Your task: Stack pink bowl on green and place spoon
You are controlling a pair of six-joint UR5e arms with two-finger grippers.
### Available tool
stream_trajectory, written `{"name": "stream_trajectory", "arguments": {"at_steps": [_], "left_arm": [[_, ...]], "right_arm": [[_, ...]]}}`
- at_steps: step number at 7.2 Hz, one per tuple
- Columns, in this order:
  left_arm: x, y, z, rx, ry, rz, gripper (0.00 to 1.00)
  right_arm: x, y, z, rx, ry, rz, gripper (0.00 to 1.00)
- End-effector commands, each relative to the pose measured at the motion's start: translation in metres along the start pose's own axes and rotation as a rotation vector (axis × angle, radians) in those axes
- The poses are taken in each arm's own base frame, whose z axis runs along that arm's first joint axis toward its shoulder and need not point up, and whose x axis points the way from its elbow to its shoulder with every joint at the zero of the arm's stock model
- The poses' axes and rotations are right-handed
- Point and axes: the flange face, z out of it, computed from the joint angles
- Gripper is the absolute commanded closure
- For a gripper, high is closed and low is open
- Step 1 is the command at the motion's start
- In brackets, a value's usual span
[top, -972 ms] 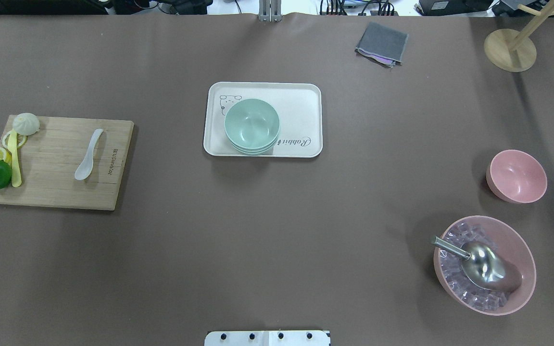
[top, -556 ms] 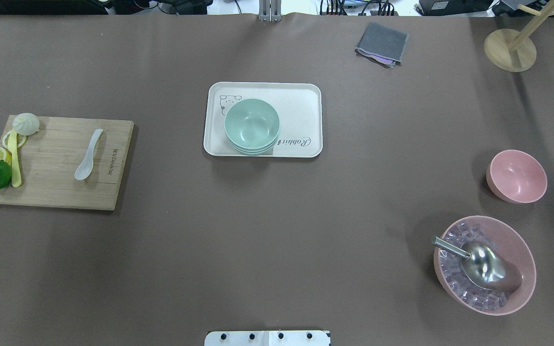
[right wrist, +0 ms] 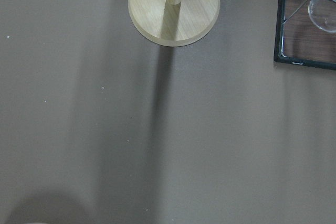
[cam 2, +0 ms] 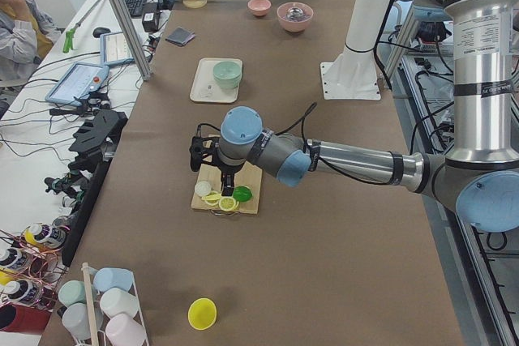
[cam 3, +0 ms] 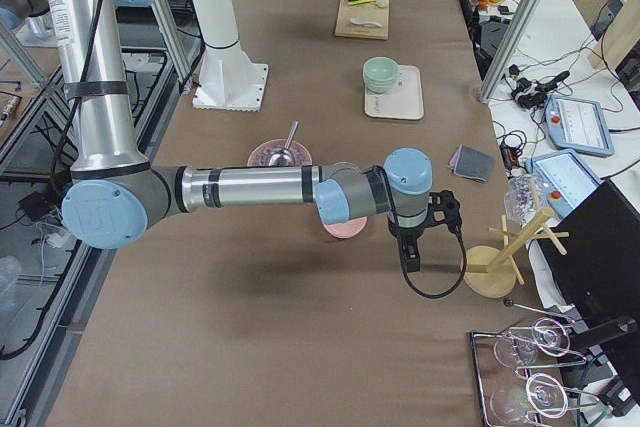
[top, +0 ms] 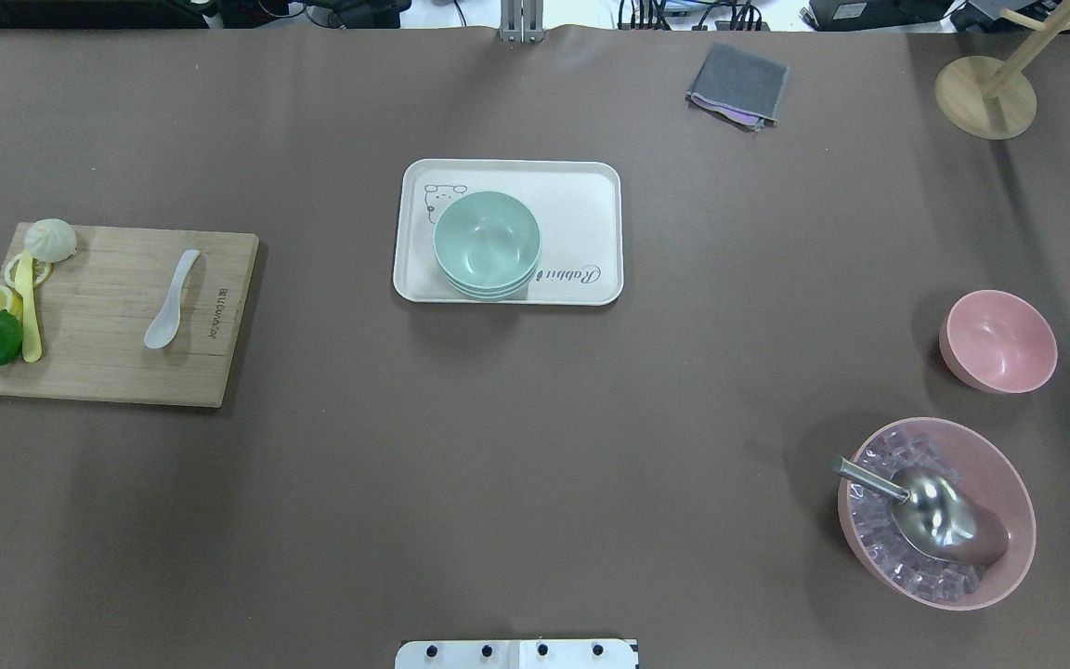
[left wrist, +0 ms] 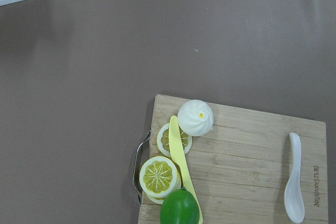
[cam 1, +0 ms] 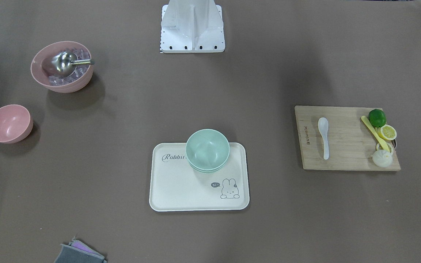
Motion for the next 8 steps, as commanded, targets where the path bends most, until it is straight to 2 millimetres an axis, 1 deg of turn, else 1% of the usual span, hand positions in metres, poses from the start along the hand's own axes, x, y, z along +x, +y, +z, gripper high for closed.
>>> {"name": "stream_trajectory", "arguments": {"at_steps": [1, 2, 3, 4, 5, 6, 7, 8], "left_arm": [[0.011, 0.001, 0.010, -0.021, 0.007, 0.022, 0.02], [0.027, -0.001, 0.015, -0.030, 0.017, 0.019, 0.03], [0.058, -0.013, 0.022, -0.034, 0.037, -0.009, 0.03], [0.073, -0.015, 0.031, -0.050, 0.044, 0.015, 0.03], [0.086, -0.020, 0.033, -0.050, 0.054, 0.034, 0.03], [0.098, -0.022, 0.036, -0.056, 0.063, 0.039, 0.03], [0.113, -0.022, 0.042, -0.066, 0.071, 0.019, 0.03], [0.130, -0.025, 0.048, -0.073, 0.077, -0.006, 0.03]], "right_arm": [[-0.010, 0.004, 0.012, -0.015, -0.022, -0.019, 0.00], [-0.017, 0.009, 0.020, -0.007, -0.030, -0.053, 0.00], [-0.030, 0.019, 0.036, 0.011, -0.042, -0.125, 0.00], [-0.035, 0.032, 0.049, 0.018, -0.052, -0.097, 0.00], [-0.057, 0.034, 0.061, 0.026, -0.080, -0.049, 0.00], [-0.072, 0.044, 0.077, 0.020, -0.096, -0.035, 0.00], [-0.084, 0.046, 0.086, 0.004, -0.106, 0.006, 0.00], [-0.091, 0.048, 0.092, -0.011, -0.111, 0.028, 0.00]]}}
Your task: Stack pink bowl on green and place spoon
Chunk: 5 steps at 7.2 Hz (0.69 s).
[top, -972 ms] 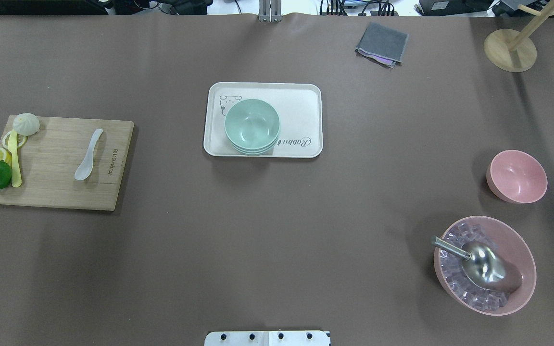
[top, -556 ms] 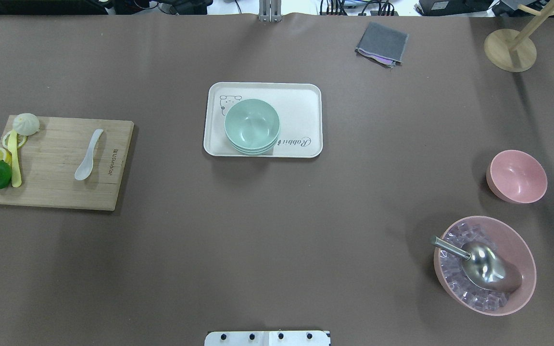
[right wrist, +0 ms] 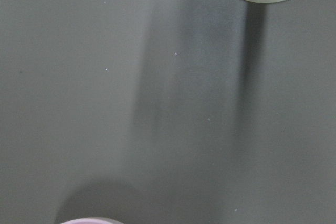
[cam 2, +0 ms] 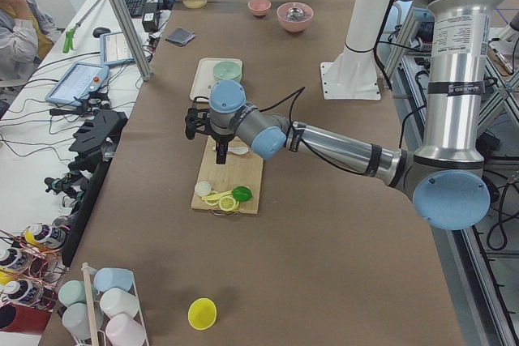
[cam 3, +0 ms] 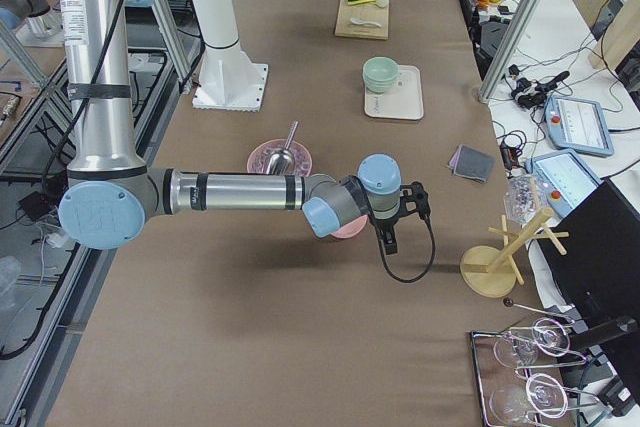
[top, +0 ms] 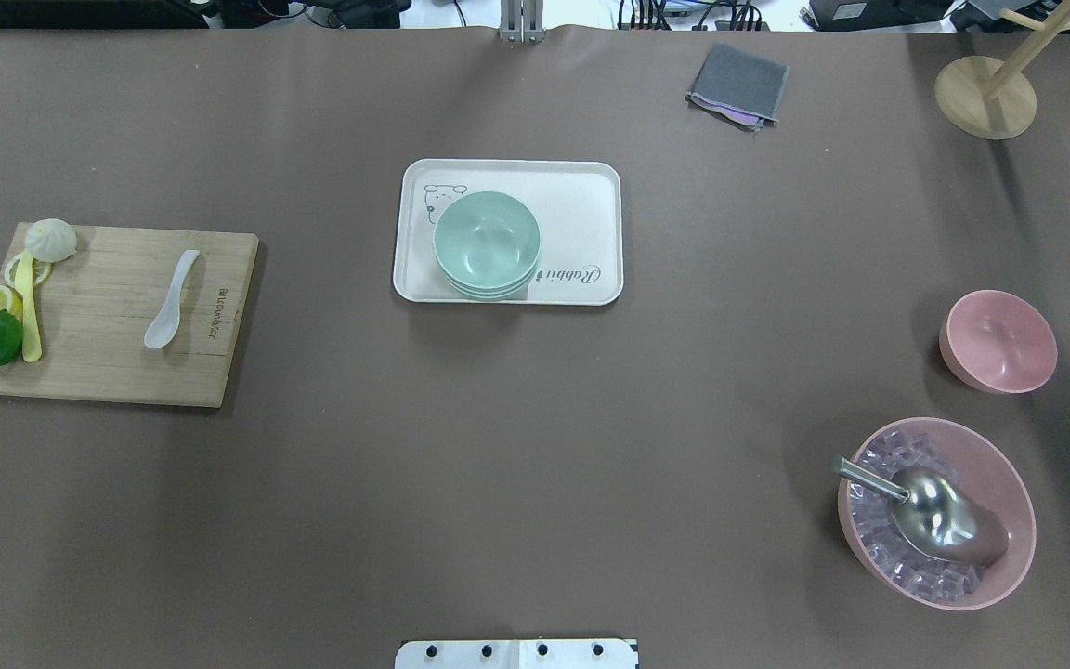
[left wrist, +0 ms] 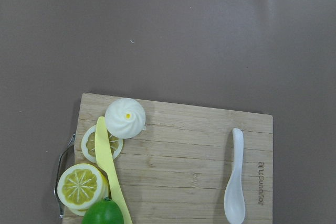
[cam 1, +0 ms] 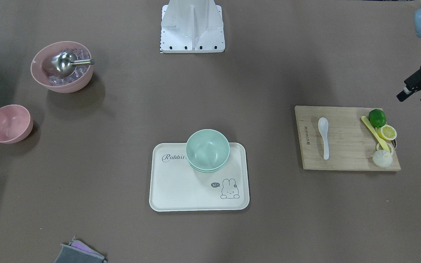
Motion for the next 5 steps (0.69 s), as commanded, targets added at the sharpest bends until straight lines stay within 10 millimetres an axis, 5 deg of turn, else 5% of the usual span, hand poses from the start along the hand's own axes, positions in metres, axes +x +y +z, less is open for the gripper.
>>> {"name": "stream_trajectory", "arguments": {"at_steps": [1, 4, 5], "left_arm": [[0.026, -0.004, 0.012, -0.013, 0.011, -0.021, 0.03], [0.040, -0.007, 0.024, -0.032, 0.017, -0.027, 0.03], [0.047, -0.005, 0.030, -0.042, 0.020, -0.042, 0.03]], "right_arm": [[-0.013, 0.005, 0.015, -0.023, -0.012, 0.033, 0.00], [-0.026, 0.021, 0.048, -0.091, -0.010, 0.021, 0.03], [-0.023, 0.044, 0.064, -0.140, -0.003, 0.017, 0.11]]}}
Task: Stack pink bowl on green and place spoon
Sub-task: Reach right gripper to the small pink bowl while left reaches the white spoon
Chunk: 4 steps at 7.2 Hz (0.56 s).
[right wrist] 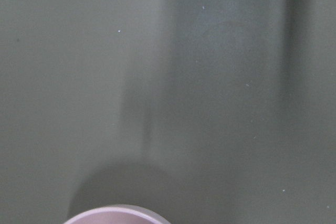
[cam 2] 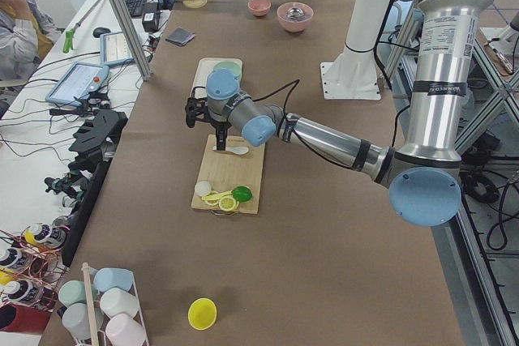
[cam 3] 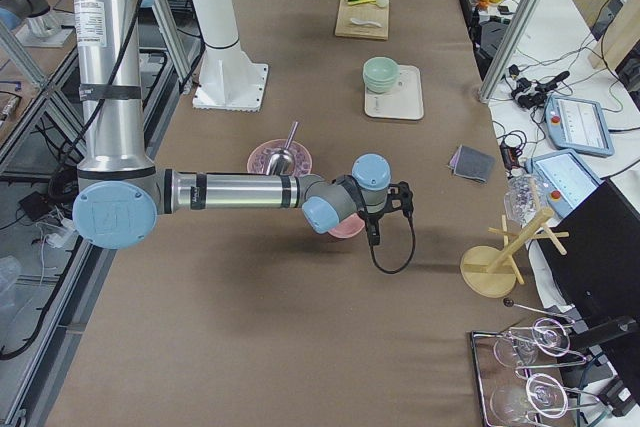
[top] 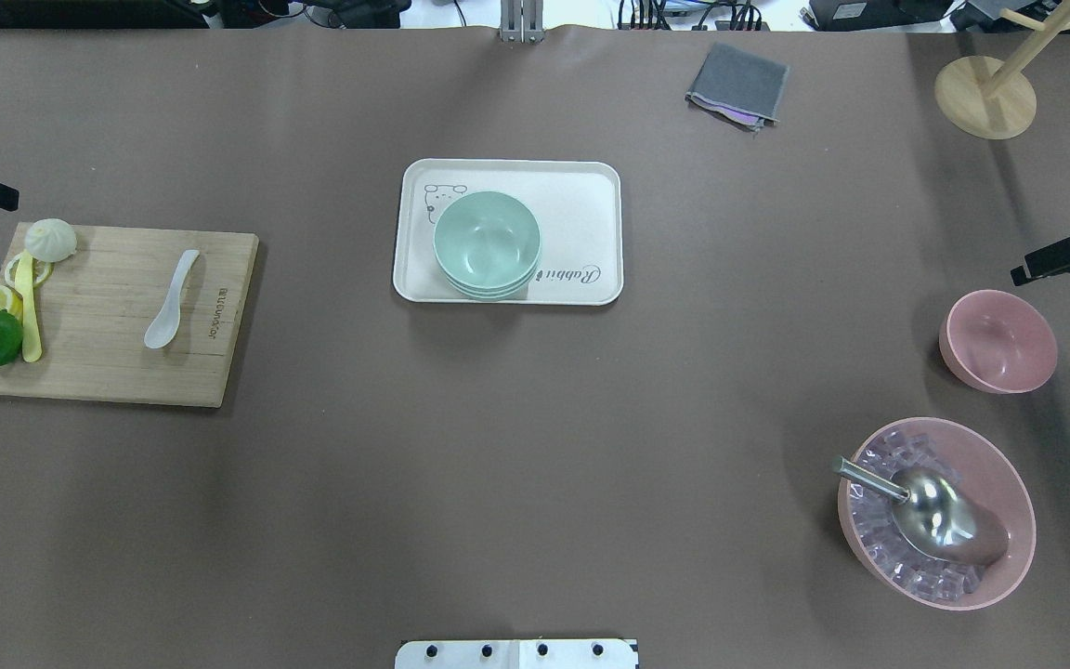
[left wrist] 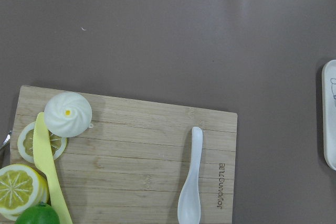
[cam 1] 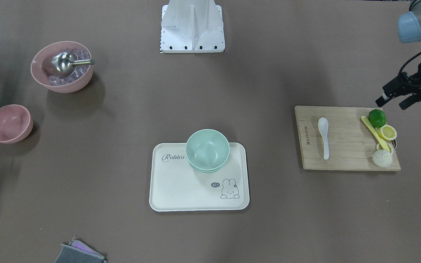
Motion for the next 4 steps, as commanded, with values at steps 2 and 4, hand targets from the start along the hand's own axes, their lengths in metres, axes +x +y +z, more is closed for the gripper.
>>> {"name": "stream_trajectory", "arguments": {"at_steps": [2, 4], "left_arm": [[0.009, 0.002, 0.010, -0.017, 0.003, -0.027, 0.03], [0.009, -0.005, 0.024, -0.017, -0.022, -0.029, 0.03]], "right_arm": [[0.008, 0.036, 0.026, -0.087, -0.008, 0.012, 0.87], [0.005, 0.036, 0.029, -0.094, -0.010, 0.012, 1.00]]}}
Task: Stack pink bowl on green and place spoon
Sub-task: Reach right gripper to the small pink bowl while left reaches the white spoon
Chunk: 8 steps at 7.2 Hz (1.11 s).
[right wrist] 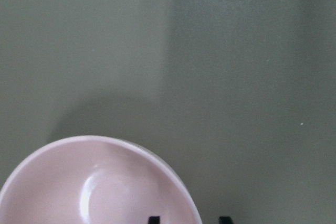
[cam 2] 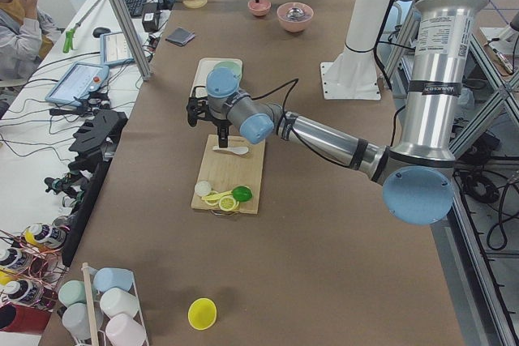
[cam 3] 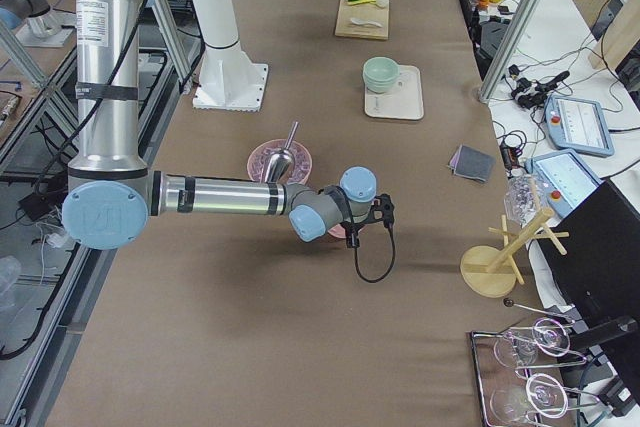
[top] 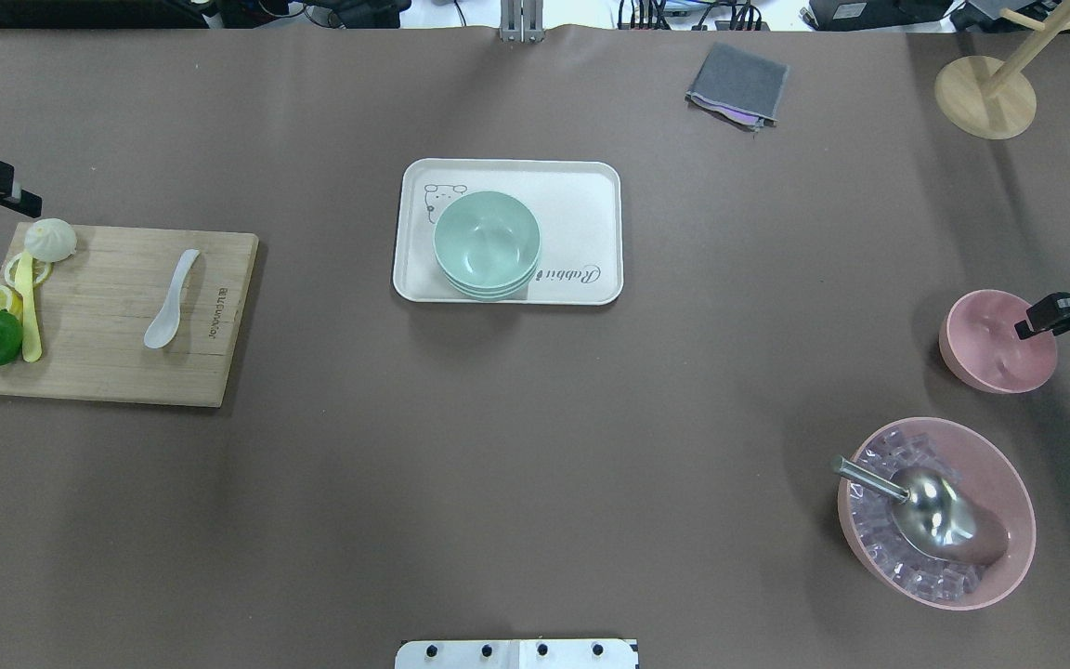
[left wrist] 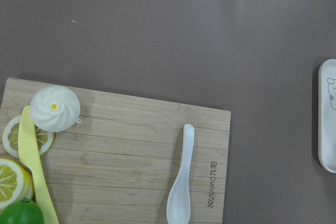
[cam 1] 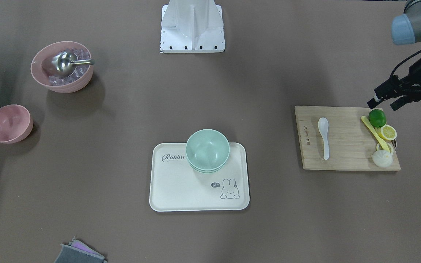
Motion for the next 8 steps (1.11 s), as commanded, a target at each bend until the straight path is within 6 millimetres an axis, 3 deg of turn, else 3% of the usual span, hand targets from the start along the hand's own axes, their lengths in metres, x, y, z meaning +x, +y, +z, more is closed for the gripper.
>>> {"name": "stream_trajectory", "arguments": {"at_steps": [1, 2, 4, 5, 6, 7, 8], "left_arm": [[0.012, -0.002, 0.031, 0.005, -0.049, -0.001, 0.03], [0.034, 0.001, 0.058, 0.010, -0.080, -0.004, 0.04], [0.045, 0.026, 0.118, -0.022, -0.157, 0.037, 0.11], [0.043, 0.022, 0.141, -0.038, -0.179, 0.040, 0.15], [0.055, 0.013, 0.152, -0.030, -0.186, 0.051, 0.18], [0.064, 0.010, 0.164, -0.035, -0.193, 0.057, 0.24], [0.062, 0.005, 0.175, -0.041, -0.207, 0.054, 0.34]], "right_arm": [[-0.002, 0.000, 0.001, -0.007, -0.003, 0.004, 1.00], [-0.022, -0.006, -0.009, -0.007, -0.052, 0.020, 1.00], [-0.095, -0.074, -0.039, 0.056, -0.118, 0.118, 1.00], [-0.157, -0.127, -0.070, 0.071, -0.133, 0.178, 1.00], [-0.229, -0.165, -0.106, 0.078, -0.141, 0.245, 1.00], [-0.304, -0.175, -0.133, 0.078, -0.161, 0.315, 1.00], [-0.361, -0.163, -0.133, 0.082, -0.178, 0.346, 1.00]]}}
